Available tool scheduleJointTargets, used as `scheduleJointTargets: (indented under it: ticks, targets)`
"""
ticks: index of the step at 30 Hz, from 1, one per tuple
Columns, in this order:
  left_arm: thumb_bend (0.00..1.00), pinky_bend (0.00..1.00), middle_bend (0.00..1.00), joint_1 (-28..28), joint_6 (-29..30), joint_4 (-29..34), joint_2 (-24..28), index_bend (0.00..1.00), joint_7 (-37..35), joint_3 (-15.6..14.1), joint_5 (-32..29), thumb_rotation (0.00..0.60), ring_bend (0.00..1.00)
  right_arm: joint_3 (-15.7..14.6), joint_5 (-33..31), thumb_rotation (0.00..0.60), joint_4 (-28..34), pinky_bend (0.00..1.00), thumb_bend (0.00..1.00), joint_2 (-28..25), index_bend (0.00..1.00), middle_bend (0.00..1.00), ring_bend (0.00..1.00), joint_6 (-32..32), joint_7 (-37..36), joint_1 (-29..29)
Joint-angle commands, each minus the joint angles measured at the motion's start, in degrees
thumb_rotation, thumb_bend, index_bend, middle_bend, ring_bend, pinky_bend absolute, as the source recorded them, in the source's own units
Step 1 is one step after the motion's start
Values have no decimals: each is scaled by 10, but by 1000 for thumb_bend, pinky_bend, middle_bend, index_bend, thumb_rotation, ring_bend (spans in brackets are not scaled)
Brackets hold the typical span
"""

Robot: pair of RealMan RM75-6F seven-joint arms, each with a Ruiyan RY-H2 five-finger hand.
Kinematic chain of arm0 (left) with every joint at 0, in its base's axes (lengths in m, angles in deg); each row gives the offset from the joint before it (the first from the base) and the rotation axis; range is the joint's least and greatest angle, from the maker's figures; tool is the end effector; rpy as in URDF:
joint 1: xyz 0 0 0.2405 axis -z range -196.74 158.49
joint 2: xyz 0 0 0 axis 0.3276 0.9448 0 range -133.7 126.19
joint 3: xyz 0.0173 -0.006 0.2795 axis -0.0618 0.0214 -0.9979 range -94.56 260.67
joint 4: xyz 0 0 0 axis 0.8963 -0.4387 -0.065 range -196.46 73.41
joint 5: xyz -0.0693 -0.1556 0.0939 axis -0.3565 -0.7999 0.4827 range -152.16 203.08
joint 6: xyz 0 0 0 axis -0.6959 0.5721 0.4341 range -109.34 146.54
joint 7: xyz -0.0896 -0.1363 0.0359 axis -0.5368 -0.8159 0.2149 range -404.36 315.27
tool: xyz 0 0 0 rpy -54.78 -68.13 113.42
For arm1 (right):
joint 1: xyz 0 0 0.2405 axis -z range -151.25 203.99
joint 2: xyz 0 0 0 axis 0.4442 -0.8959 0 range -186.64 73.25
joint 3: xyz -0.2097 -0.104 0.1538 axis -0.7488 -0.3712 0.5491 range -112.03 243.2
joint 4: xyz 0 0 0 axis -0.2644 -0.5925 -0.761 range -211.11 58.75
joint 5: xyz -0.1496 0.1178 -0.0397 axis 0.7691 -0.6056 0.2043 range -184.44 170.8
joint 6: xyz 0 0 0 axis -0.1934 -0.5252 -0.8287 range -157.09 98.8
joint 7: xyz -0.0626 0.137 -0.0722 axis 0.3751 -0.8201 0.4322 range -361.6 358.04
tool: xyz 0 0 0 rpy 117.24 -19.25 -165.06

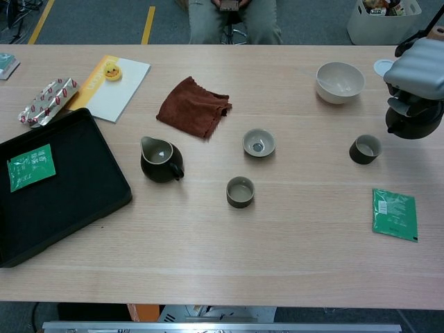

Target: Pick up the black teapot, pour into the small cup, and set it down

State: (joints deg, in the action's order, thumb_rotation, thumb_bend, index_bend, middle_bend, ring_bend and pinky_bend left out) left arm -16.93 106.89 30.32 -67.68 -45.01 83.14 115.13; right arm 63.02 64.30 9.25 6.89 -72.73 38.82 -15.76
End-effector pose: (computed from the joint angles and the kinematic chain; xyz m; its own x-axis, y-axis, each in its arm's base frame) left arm -0.3276 0.1798 0.1823 0.4033 0.0130 0.9150 0.9148 -0.0293 -0.4028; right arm -0.2681 -0.3704 0.1097 0.9717 -0.1351 0.1937 -0.2359 -0.5141 0.8246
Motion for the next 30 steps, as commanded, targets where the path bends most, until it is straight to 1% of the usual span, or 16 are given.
scheduleJointTargets:
  ticks: [1,17,30]
  targets:
    - [396,215,237,-1,1,-2,-1,167,-2,0,-1,600,195,-1,-10,455,3,176,524,2,857,778,704,4,15,-5]
    - [396,215,237,-1,1,-17,-8,167,-15,1,-2,600,195,-7,-63,456,20,176,524,7,856,778,704,6,99,-30]
    - [396,214,237,-3,4,-25,-11,167,-23,1,-2,600,194,-17,-90,457,34,174,519,9,856,778,704,-5,143,-47]
